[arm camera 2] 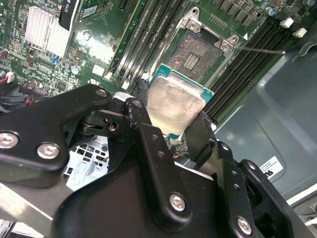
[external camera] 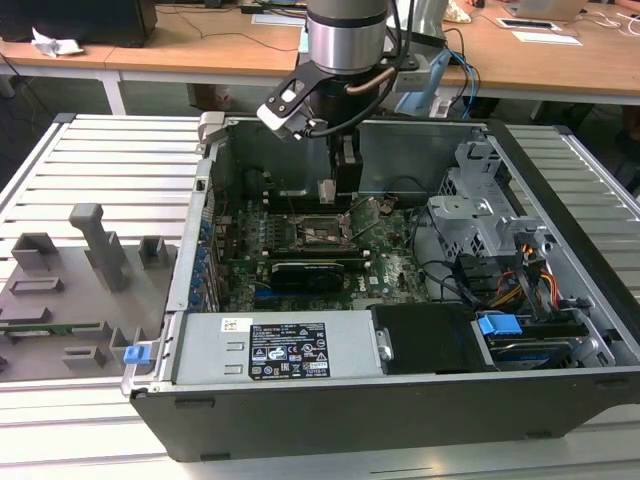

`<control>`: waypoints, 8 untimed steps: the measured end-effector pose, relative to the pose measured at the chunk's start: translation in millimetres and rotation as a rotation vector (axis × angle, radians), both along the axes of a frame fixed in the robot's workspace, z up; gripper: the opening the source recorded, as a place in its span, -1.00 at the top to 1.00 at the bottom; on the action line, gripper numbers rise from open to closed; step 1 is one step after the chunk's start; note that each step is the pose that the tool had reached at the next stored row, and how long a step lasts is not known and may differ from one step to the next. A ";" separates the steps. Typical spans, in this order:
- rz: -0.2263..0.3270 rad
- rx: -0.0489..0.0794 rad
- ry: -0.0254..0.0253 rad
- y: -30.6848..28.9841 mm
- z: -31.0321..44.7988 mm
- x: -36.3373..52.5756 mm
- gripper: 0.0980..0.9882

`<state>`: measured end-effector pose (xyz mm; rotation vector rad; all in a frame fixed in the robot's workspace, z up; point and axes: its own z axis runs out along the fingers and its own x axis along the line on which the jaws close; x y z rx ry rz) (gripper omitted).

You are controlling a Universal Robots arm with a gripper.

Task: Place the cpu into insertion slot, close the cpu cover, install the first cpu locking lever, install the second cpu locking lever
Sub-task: 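Place the cpu into insertion slot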

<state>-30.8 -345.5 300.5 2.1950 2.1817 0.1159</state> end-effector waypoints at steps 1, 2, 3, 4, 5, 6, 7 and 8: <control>0.000 0.000 0.0000 0.2 -0.6 -0.1 0.00; -0.001 0.000 0.0000 0.3 -1.7 -0.1 0.00; -0.003 0.000 0.0002 0.4 -3.1 0.0 0.00; -0.006 0.000 0.0004 0.4 -4.7 -0.1 0.00; -0.006 0.000 0.0005 0.5 -6.8 -0.3 0.00; -0.005 0.000 0.0005 0.7 -8.3 -0.4 0.00; 0.001 0.000 0.0004 0.9 -9.7 -0.6 0.00; 0.010 0.000 0.0004 0.9 -10.9 -0.8 0.00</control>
